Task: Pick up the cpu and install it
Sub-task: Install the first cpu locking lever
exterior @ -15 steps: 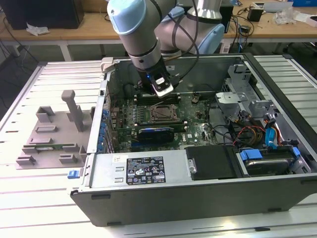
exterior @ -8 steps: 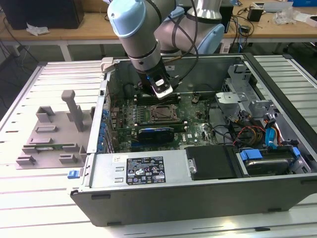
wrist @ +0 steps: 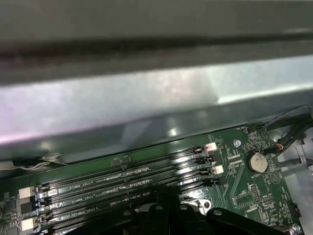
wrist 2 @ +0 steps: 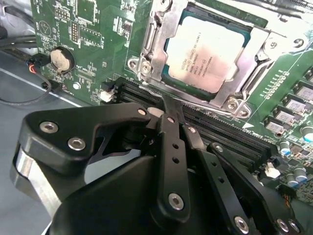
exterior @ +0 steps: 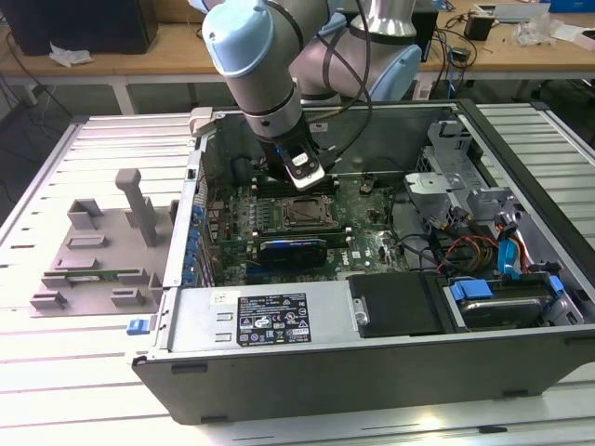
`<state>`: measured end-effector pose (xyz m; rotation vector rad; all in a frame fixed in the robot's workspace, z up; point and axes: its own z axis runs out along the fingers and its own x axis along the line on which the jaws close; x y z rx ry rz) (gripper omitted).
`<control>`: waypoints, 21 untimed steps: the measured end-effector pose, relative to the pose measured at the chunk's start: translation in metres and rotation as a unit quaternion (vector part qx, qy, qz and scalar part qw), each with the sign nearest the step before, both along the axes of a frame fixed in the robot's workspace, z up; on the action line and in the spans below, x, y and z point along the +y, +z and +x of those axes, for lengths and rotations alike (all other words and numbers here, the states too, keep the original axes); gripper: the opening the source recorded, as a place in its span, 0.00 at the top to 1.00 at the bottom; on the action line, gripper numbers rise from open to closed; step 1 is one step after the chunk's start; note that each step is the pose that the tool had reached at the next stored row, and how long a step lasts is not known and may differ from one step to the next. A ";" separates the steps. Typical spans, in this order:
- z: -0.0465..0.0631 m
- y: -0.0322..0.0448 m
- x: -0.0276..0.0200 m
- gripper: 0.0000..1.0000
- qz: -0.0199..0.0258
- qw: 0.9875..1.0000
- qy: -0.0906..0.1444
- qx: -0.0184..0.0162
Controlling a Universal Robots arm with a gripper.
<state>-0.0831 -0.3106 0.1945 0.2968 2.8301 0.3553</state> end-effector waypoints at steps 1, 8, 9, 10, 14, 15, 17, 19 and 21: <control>0.000 -0.0004 -0.0006 0.89 0.000 1.000 0.000 0.000; 0.001 -0.0030 -0.0027 0.89 0.000 1.000 0.000 -0.001; 0.001 -0.0032 -0.0026 0.89 0.000 1.000 0.000 -0.001; 0.002 -0.0034 -0.0026 0.89 0.000 1.000 0.000 -0.001; 0.008 -0.0037 -0.0027 0.89 0.000 1.000 0.000 -0.001; 0.008 -0.0038 -0.0028 0.89 0.000 1.000 0.000 -0.001; 0.009 -0.0038 -0.0033 0.89 0.000 1.000 0.000 -0.001; 0.010 -0.0037 -0.0043 0.89 0.000 1.000 0.000 -0.001; 0.010 -0.0037 -0.0048 0.89 0.000 1.000 0.000 -0.001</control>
